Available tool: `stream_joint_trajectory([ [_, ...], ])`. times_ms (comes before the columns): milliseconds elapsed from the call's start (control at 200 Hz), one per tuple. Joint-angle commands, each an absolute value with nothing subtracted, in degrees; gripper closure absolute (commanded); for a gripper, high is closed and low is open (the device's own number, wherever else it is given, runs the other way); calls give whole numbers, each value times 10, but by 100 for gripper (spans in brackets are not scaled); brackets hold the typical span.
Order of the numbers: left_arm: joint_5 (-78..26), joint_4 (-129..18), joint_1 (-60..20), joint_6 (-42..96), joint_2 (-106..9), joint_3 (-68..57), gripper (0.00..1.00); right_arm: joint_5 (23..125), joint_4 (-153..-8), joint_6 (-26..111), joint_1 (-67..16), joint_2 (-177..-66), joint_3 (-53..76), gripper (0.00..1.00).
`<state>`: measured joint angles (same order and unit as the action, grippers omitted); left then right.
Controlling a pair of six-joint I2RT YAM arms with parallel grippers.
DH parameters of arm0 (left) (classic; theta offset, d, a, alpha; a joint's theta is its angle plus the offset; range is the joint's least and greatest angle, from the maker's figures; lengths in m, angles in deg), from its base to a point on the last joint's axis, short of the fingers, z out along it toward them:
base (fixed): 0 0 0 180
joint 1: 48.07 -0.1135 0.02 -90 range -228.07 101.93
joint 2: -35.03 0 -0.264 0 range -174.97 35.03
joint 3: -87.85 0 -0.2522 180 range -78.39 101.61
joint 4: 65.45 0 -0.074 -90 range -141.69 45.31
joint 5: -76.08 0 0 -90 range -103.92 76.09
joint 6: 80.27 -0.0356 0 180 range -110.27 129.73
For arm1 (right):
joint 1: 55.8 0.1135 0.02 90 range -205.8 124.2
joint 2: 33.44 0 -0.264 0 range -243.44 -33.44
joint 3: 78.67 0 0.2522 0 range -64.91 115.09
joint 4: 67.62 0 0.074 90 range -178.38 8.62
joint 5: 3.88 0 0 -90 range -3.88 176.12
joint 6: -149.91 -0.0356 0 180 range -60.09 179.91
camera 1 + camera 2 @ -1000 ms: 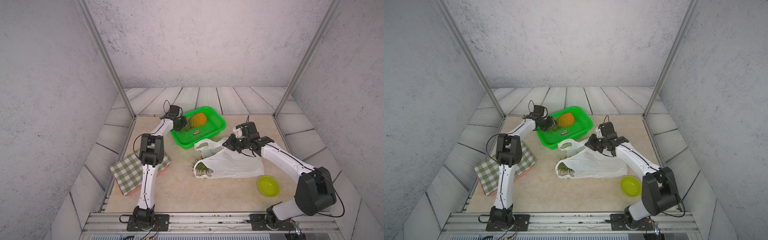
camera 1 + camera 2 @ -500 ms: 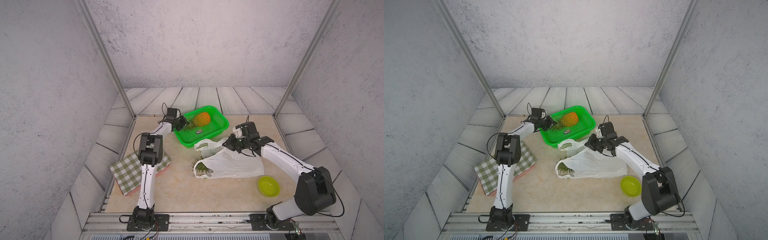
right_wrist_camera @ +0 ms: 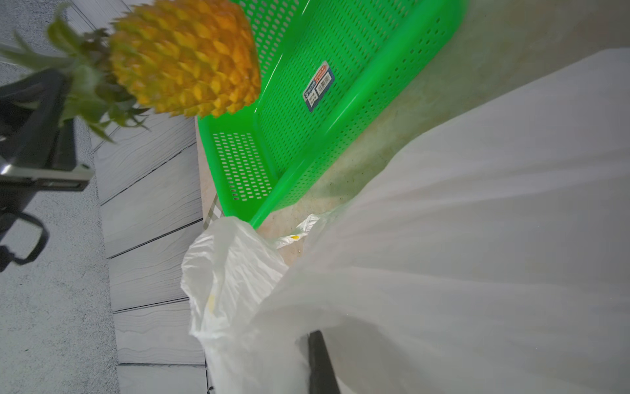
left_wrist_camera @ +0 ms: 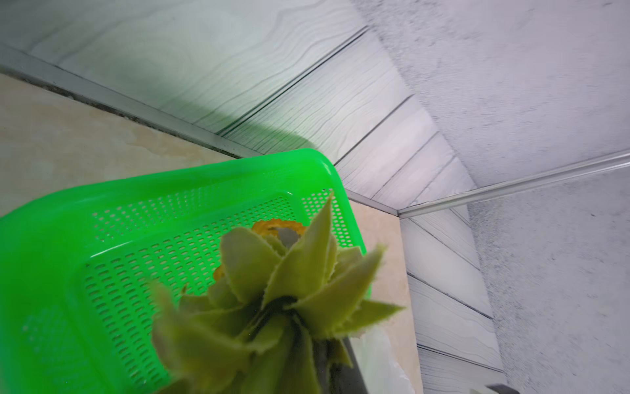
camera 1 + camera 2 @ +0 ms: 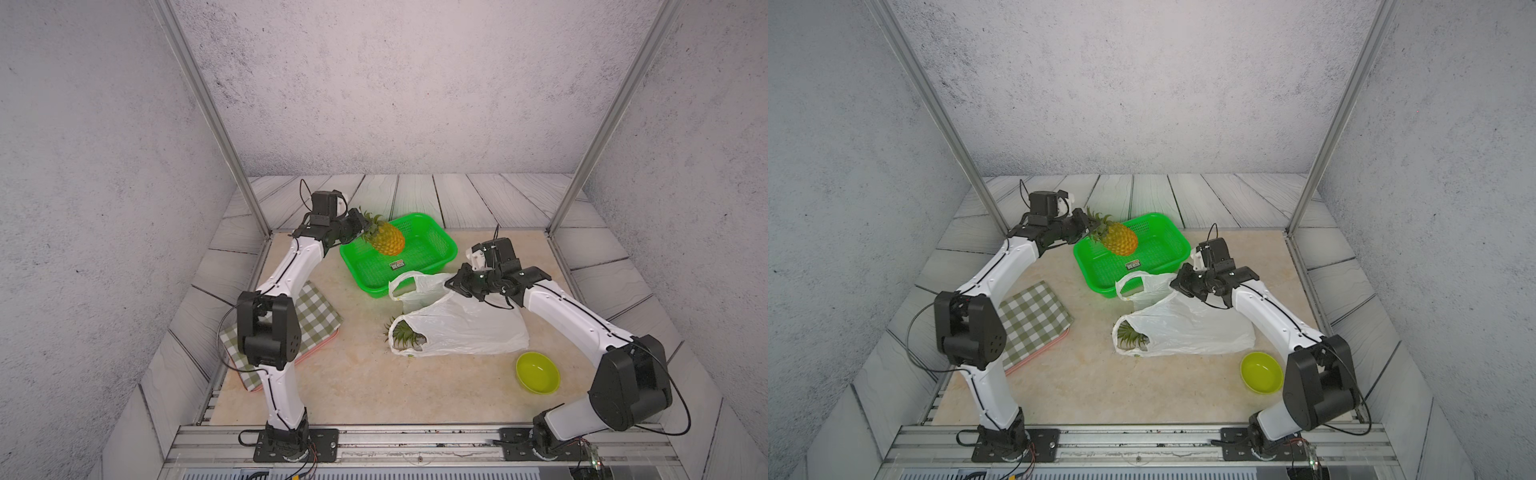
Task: Place the pineapple into a plastic bag & tie a knot
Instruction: Pick up the pineapple from the basket, then place the pineapple in the plastic bag.
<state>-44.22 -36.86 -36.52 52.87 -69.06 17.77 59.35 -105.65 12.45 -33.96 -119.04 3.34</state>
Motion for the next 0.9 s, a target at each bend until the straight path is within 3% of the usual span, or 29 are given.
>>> stream_joint_trajectory([
  [0,-435,-367,-364,500,-580,116,100,608,-1082,145,-342,-1181,50,100],
  [195,-405,-323,-364,485,-385,-16,100,609,-1085,148,-342,-1177,53,100],
  [475,-411,-211,-363,493,-206,-135,100,598,-1084,146,-341,-1173,54,100],
  [686,-461,-319,-352,600,-163,-274,100,590,-1080,140,-340,-1171,44,100],
  [891,-459,-386,-287,643,-195,-290,100,587,-1076,133,-336,-1161,31,100],
])
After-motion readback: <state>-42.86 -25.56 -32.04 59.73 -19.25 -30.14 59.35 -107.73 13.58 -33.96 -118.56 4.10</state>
